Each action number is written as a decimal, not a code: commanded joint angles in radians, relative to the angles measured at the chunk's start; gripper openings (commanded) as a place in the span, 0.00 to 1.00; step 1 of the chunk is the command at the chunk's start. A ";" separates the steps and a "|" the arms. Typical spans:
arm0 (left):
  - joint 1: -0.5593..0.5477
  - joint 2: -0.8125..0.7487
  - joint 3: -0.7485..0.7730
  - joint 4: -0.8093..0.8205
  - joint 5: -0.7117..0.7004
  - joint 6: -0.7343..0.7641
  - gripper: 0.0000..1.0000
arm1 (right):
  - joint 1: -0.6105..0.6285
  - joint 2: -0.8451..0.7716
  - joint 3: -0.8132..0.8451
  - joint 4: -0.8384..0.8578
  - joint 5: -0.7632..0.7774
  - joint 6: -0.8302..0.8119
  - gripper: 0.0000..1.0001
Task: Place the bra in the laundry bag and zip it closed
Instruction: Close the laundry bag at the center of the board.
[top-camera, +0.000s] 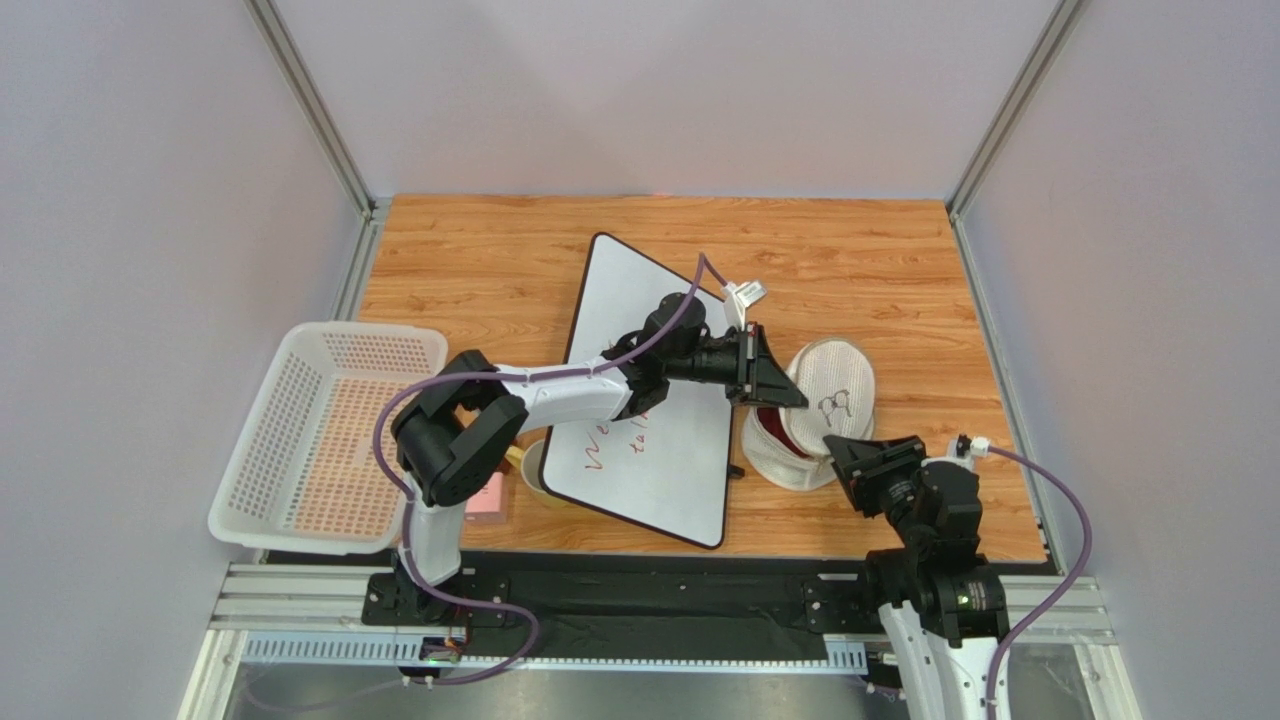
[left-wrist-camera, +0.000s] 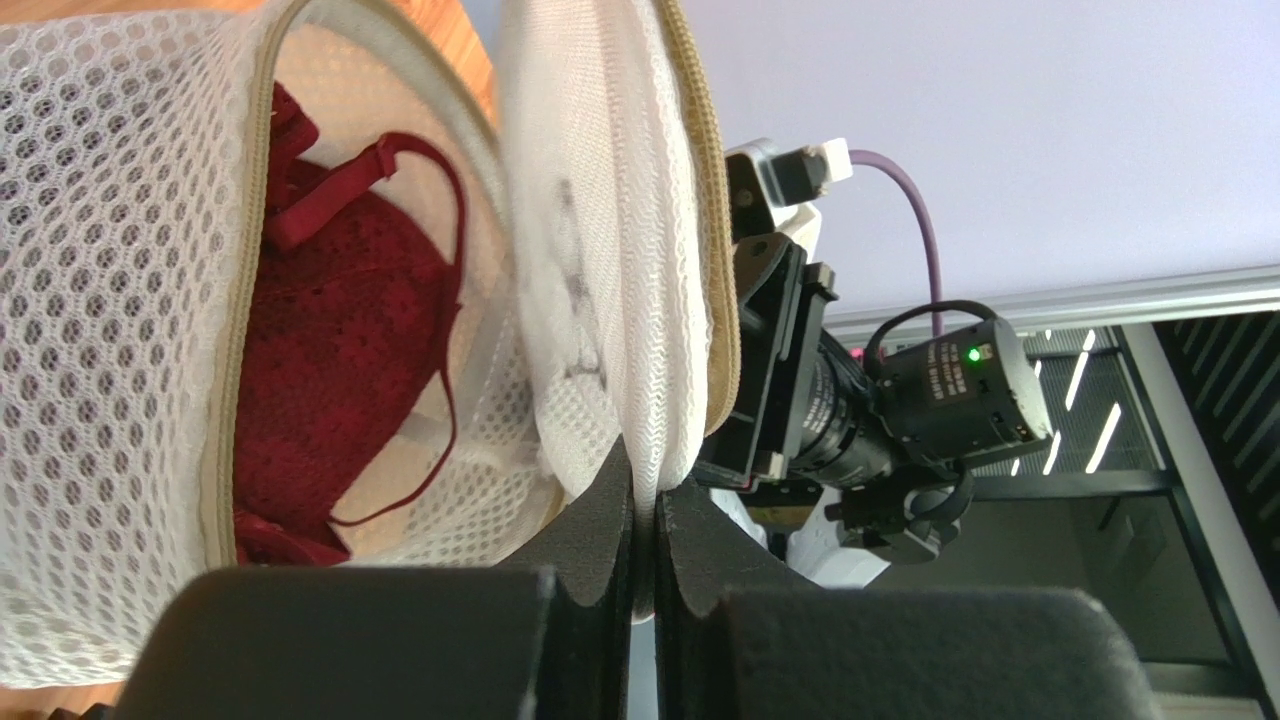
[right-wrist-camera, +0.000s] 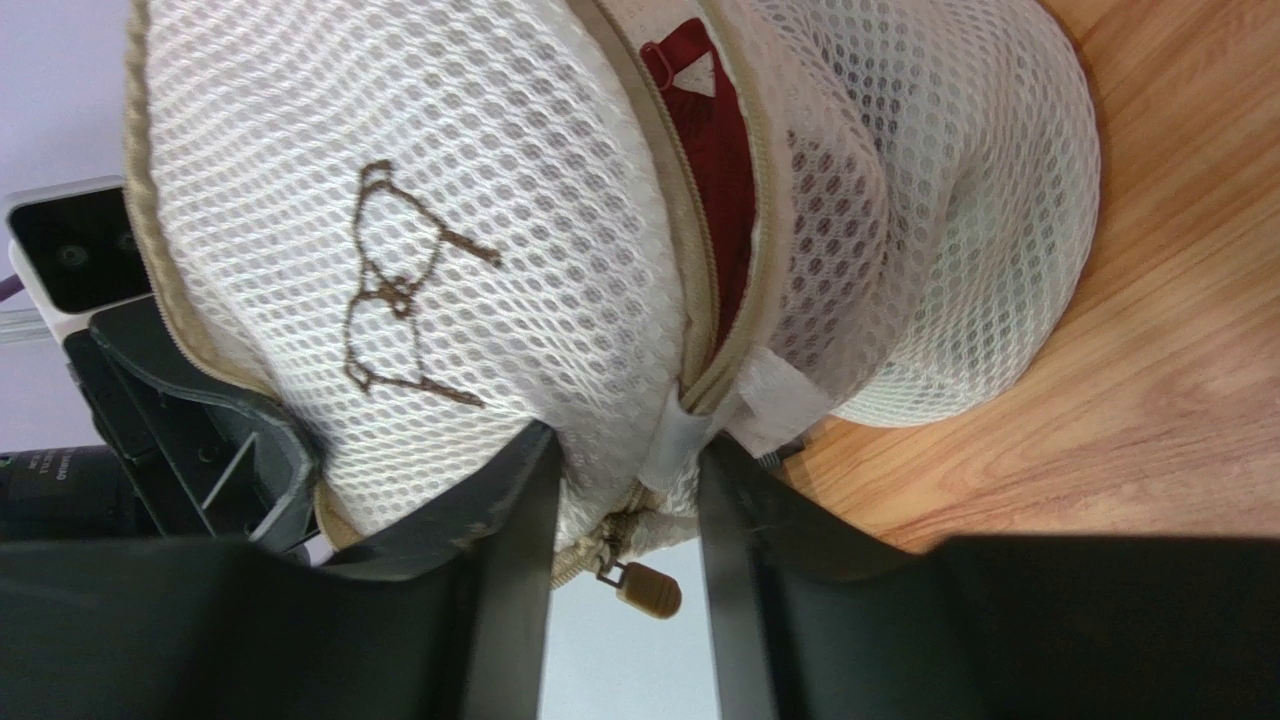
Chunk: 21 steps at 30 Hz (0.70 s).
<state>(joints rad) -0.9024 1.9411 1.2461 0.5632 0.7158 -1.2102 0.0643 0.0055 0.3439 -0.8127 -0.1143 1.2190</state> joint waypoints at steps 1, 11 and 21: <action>0.007 -0.002 0.047 0.000 0.065 0.058 0.00 | -0.003 -0.019 0.000 0.021 0.076 0.011 0.24; 0.002 -0.117 0.334 -0.960 -0.356 0.667 0.49 | -0.004 0.019 0.056 -0.111 0.105 0.042 0.00; -0.269 -0.357 0.176 -0.878 -0.850 0.900 0.31 | -0.001 0.229 0.210 -0.190 0.111 0.080 0.00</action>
<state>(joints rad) -1.0698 1.6394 1.4792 -0.3653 0.0071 -0.4454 0.0639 0.1829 0.4683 -0.9699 -0.0261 1.2770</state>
